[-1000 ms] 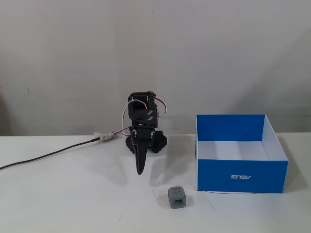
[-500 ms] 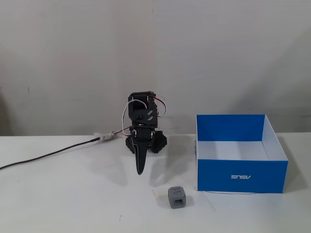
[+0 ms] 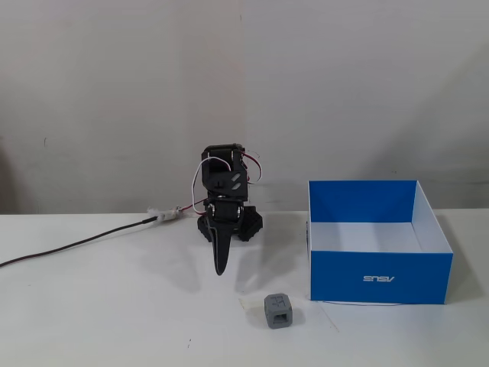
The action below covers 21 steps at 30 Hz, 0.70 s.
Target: Pick the gray block and keep it in the box.
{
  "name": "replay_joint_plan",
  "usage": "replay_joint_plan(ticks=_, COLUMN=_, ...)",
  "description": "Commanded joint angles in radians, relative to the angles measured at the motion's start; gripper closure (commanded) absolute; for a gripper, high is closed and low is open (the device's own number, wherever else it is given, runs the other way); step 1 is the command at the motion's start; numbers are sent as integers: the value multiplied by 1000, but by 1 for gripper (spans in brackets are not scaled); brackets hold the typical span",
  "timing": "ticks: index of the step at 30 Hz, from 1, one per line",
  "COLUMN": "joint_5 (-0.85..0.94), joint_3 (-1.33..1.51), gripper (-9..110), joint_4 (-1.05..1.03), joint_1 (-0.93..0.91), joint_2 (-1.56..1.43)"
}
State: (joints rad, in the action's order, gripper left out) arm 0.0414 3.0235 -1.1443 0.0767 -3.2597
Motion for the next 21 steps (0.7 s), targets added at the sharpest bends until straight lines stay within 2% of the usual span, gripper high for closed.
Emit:
replay_joint_plan(ticks=1, joint_5=-11, joint_3=6, gripper=101, joint_4=-5, joint_1=0, joint_2=-169)
replay_joint_plan(ticks=14, joint_5=-6, joint_3=-38, gripper=101, joint_4=84, joint_1=-31, joint_2=-167)
replay_joint_plan(ticks=19, joint_5=-17, joint_3=-153, gripper=101, joint_4=115, joint_1=3, joint_2=-152)
replay_joint_plan(ticks=21, joint_5=-34, joint_3=-256, gripper=101, joint_4=107, joint_1=37, joint_2=-32)
